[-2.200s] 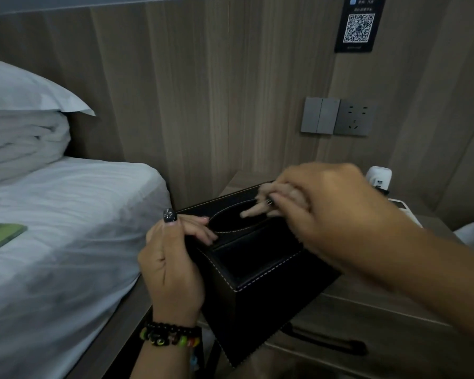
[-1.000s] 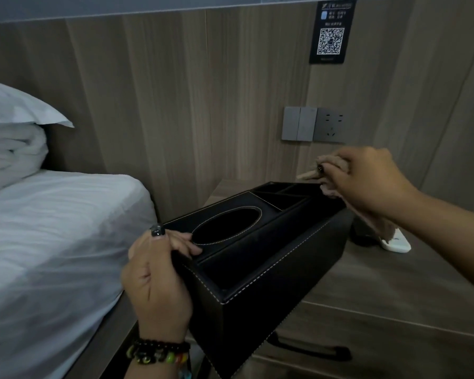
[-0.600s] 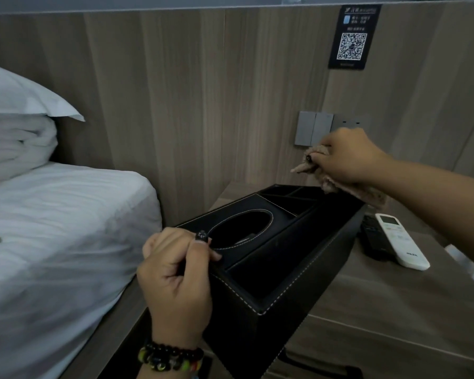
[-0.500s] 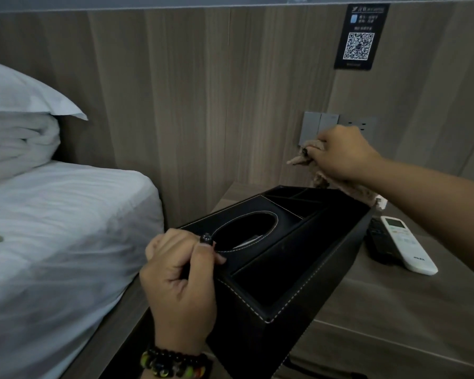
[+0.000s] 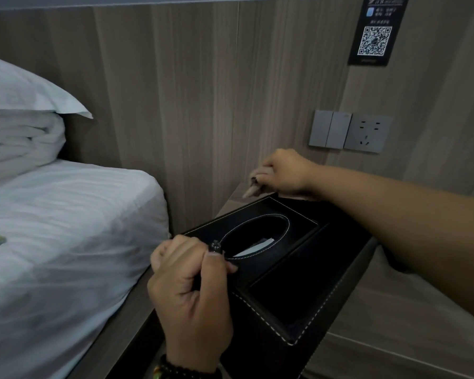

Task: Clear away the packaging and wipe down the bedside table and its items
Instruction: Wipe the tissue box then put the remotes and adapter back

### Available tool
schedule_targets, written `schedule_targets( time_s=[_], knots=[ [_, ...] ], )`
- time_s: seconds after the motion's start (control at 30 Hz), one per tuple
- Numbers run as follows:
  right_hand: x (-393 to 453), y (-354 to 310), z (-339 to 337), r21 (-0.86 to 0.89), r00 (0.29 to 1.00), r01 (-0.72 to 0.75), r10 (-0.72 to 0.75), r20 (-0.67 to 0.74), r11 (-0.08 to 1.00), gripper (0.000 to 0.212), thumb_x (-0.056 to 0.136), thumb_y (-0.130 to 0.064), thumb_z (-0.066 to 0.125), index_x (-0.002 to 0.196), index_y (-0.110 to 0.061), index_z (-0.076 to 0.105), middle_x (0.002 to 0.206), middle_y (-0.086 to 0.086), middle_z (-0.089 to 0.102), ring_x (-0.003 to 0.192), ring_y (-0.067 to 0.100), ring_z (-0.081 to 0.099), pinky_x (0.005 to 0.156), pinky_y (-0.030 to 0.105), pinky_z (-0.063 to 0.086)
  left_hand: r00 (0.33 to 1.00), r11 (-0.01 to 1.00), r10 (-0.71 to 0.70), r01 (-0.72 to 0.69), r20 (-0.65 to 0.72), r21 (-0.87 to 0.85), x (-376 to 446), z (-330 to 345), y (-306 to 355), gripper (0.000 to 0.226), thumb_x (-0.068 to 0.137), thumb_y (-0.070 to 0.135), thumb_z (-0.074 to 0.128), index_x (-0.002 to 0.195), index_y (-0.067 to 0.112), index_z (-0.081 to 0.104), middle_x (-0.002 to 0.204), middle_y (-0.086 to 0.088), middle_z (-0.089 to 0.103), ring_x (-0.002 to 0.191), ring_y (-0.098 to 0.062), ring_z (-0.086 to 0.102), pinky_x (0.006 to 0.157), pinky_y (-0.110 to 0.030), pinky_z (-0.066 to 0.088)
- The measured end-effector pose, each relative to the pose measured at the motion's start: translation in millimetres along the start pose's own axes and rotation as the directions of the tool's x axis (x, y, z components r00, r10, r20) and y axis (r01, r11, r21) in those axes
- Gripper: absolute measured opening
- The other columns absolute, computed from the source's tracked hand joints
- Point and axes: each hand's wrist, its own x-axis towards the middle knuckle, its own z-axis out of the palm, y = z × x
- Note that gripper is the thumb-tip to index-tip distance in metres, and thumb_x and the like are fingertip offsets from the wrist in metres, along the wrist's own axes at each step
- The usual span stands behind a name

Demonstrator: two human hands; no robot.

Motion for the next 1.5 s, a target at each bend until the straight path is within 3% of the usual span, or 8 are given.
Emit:
schedule_targets(
  time_s=[0.2, 0.43, 0.67, 0.8, 0.93, 1.1, 1.23, 1.5],
  knots=[
    [-25, -9, -7, -0.065, 0.956, 0.289, -0.285, 0.072, 0.955, 0.022, 0.092, -0.031, 0.062, 0.101, -0.012, 0.069, 0.096, 0.005, 0.069, 0.091, 0.020, 0.061, 0.074, 0.027, 0.041, 1.000, 1.000, 0.009, -0.008, 0.014, -0.015, 1, -3, 0, 0.029, 0.080, 0.017, 0.044, 0.053, 0.017, 0.055, 0.053, 0.003, 0.052, 0.059, -0.015, 0.053, 0.072, -0.048, 0.038],
    [-72, 15, -28, 0.009, 0.919, 0.391, -0.390, -0.063, 0.920, 0.019, 0.089, -0.030, 0.065, 0.100, -0.016, 0.072, 0.091, -0.001, 0.073, 0.083, 0.009, 0.066, 0.075, 0.026, 0.049, 0.998, 0.993, -0.045, 0.050, 0.046, -0.107, 6, -15, 1, 0.037, 0.076, 0.019, 0.043, 0.046, 0.038, 0.053, 0.049, -0.001, 0.056, 0.060, -0.026, 0.057, 0.072, -0.053, 0.043],
    [-105, 21, -59, -0.045, 0.883, 0.468, -0.468, 0.030, 0.882, 0.023, 0.089, -0.039, 0.062, 0.100, -0.022, 0.071, 0.085, -0.010, 0.070, 0.076, 0.001, 0.063, 0.067, 0.021, 0.048, 0.995, 0.989, -0.059, 0.069, 0.076, -0.130, 7, -17, -1, 0.036, 0.078, 0.020, 0.044, 0.047, 0.034, 0.055, 0.050, -0.002, 0.056, 0.061, -0.028, 0.057, 0.072, -0.055, 0.043],
    [-101, 34, -84, -0.069, 0.878, 0.390, -0.394, -0.273, 0.918, 0.022, 0.088, -0.032, 0.064, 0.102, -0.017, 0.072, 0.085, -0.005, 0.072, 0.079, 0.000, 0.061, 0.067, 0.011, 0.043, 0.996, 0.987, -0.050, 0.062, 0.079, -0.150, 6, -16, -1, 0.039, 0.080, 0.018, 0.043, 0.048, 0.036, 0.055, 0.052, 0.001, 0.058, 0.063, -0.031, 0.058, 0.072, -0.057, 0.043],
    [-82, 39, -90, -0.010, 0.829, 0.183, -0.159, -0.537, 0.983, 0.017, 0.090, -0.019, 0.065, 0.100, -0.008, 0.072, 0.087, 0.007, 0.070, 0.083, 0.018, 0.061, 0.064, 0.020, 0.030, 0.996, 0.988, -0.045, 0.055, 0.074, -0.141, 6, -16, -1, 0.040, 0.082, 0.021, 0.043, 0.049, 0.039, 0.057, 0.052, -0.002, 0.057, 0.063, -0.033, 0.057, 0.071, -0.056, 0.043],
    [-64, 47, -33, -0.050, 0.987, -0.049, 0.041, -0.154, 0.998, 0.023, 0.092, -0.030, 0.060, 0.095, -0.007, 0.066, 0.085, 0.006, 0.062, 0.086, 0.025, 0.060, 0.066, 0.026, 0.032, 0.997, 0.988, -0.028, 0.040, 0.078, -0.150, 6, -16, -3, 0.040, 0.084, 0.022, 0.043, 0.049, 0.037, 0.058, 0.054, -0.003, 0.057, 0.064, -0.032, 0.058, 0.072, -0.057, 0.043],
    [-60, 56, -21, 0.036, 0.995, -0.094, 0.095, -0.038, 0.995, 0.020, 0.089, -0.026, 0.064, 0.086, -0.006, 0.067, 0.083, 0.010, 0.066, 0.081, 0.024, 0.060, 0.067, 0.028, 0.039, 0.997, 0.990, -0.021, 0.032, 0.077, -0.136, 7, -16, -3, 0.041, 0.084, 0.022, 0.042, 0.050, 0.039, 0.057, 0.054, -0.003, 0.058, 0.064, -0.031, 0.058, 0.071, -0.058, 0.043],
    [-87, 36, -44, -0.226, 0.980, 0.196, -0.180, 0.087, 0.954, 0.019, 0.092, -0.030, 0.062, 0.083, -0.014, 0.062, 0.067, -0.008, 0.053, 0.063, 0.009, 0.049, 0.063, 0.028, 0.040, 0.997, 0.989, -0.022, 0.033, 0.080, -0.146, 7, -16, -4, 0.040, 0.081, 0.019, 0.043, 0.049, 0.039, 0.056, 0.052, 0.001, 0.058, 0.063, -0.031, 0.058, 0.071, -0.055, 0.044]
  ],
)
